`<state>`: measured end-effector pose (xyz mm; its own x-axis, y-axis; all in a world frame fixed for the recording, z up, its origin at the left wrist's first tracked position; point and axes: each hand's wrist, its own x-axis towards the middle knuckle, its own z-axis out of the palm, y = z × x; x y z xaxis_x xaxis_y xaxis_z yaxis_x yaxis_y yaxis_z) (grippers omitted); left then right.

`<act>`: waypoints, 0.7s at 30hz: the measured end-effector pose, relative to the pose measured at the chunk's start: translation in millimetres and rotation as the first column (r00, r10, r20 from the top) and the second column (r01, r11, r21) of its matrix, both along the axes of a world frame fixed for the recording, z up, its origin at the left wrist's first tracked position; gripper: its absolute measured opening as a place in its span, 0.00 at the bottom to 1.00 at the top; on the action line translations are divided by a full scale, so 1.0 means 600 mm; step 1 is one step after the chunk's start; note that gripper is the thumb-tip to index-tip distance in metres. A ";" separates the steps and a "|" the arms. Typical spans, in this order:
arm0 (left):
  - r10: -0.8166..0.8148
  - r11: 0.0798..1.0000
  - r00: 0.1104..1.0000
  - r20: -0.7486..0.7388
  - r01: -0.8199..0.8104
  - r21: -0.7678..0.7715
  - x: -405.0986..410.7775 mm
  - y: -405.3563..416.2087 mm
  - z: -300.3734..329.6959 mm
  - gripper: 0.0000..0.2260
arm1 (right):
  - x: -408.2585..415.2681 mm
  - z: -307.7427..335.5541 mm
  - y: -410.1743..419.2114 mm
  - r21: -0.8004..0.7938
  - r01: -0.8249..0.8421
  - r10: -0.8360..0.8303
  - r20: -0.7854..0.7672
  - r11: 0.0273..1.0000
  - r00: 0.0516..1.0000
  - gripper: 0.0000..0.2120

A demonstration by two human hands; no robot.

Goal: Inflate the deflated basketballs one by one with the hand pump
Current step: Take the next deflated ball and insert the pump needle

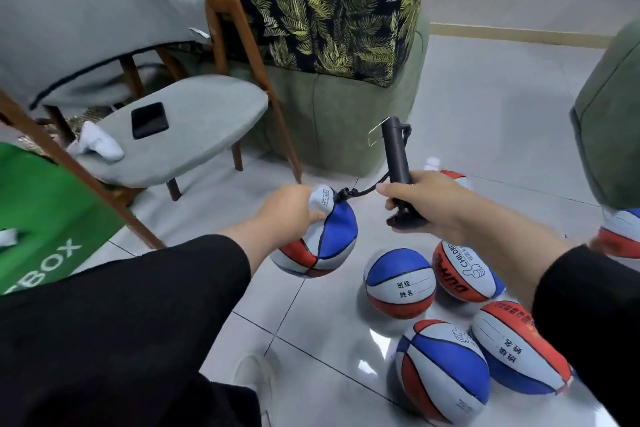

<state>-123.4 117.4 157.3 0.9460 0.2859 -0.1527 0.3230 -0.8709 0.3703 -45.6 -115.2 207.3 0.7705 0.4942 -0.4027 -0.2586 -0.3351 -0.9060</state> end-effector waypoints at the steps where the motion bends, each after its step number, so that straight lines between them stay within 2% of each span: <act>1: 0.030 0.999 0.999 -0.011 -0.030 -0.010 -0.006 0.011 -0.014 0.07 | -0.006 -0.011 0.006 -0.007 -0.009 0.009 -0.036 1.000 0.999 0.15; 3: 0.112 0.993 0.993 -0.024 -0.112 -0.037 -0.020 0.030 -0.046 0.09 | -0.012 -0.032 0.018 -0.069 -0.012 0.010 -0.036 0.998 0.999 0.15; 6: 0.217 0.974 0.976 -0.028 -0.218 -0.060 -0.044 0.050 -0.108 0.08 | -0.014 -0.061 0.036 -0.192 0.065 -0.053 0.070 0.979 0.996 0.12; 8: 0.244 0.967 0.969 -0.040 -0.246 -0.064 -0.056 0.056 -0.154 0.08 | -0.019 -0.086 0.041 -0.216 0.097 -0.088 0.054 0.972 0.995 0.12; 13: 0.336 0.930 0.938 -0.089 -0.345 -0.129 -0.071 0.052 -0.254 0.08 | -0.044 -0.168 0.025 -0.240 0.011 -0.055 -0.175 0.971 0.983 0.10; 17: 0.402 0.884 0.911 -0.090 -0.412 -0.221 -0.053 0.032 -0.300 0.10 | -0.041 -0.223 0.017 -0.197 0.079 -0.140 -0.318 0.977 0.938 0.08; 21: 0.398 0.873 0.914 -0.083 -0.405 -0.271 -0.024 0.022 -0.325 0.08 | -0.027 -0.268 0.023 -0.183 0.025 -0.113 -0.488 0.983 0.866 0.18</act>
<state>-137.8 130.3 -37.8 0.7539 0.5831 -0.3026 0.6348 -0.5281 0.5640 -61.5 -101.5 46.6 0.4780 0.3399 -0.8099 -0.6849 -0.4332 -0.5860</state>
